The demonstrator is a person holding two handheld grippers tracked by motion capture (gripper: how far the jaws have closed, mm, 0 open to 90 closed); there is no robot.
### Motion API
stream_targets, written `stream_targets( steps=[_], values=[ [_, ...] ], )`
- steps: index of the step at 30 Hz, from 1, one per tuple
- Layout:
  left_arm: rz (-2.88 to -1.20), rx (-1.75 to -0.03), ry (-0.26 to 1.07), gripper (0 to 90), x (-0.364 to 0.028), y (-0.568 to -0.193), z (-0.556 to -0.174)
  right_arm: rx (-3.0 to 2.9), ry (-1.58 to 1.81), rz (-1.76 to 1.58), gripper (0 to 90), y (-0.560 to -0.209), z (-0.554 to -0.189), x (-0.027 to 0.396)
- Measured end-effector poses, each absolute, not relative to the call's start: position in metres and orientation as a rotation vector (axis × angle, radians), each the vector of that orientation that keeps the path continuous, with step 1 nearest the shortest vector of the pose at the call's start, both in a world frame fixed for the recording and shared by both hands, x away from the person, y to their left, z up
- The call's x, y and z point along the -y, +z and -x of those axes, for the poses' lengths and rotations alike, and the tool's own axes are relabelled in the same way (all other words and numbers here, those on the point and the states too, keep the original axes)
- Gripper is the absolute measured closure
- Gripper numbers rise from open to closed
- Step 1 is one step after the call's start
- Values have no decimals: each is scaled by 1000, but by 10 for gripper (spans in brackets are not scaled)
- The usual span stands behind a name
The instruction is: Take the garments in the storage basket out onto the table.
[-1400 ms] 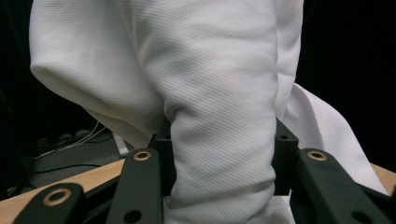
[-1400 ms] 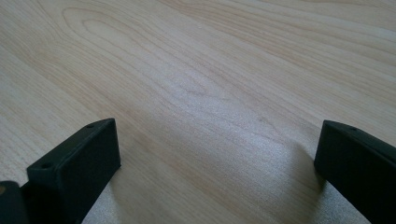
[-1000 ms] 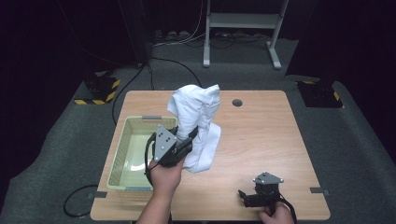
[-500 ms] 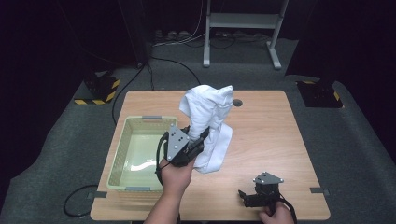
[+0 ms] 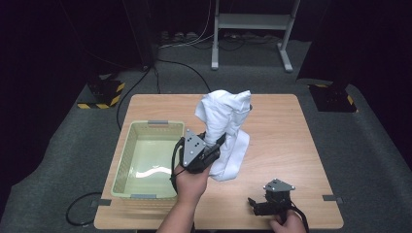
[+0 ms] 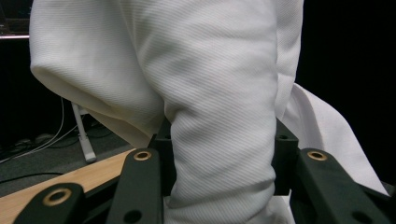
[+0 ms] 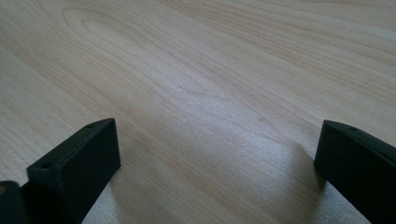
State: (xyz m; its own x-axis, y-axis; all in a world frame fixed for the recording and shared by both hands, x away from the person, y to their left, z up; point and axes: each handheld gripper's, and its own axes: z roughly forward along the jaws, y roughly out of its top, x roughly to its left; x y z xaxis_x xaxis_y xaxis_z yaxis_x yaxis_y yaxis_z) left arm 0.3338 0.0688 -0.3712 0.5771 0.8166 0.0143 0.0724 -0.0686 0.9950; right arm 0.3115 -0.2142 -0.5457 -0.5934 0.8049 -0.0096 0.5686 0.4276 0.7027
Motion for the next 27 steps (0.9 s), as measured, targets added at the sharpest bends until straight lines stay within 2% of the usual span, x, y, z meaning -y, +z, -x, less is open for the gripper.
stream_targets(
  steps=[27],
  values=[
    [-1605, -782, 667, 593, -35, -392, -347, -2342, 957, -1177, 1, -546, -312, 214]
  ],
)
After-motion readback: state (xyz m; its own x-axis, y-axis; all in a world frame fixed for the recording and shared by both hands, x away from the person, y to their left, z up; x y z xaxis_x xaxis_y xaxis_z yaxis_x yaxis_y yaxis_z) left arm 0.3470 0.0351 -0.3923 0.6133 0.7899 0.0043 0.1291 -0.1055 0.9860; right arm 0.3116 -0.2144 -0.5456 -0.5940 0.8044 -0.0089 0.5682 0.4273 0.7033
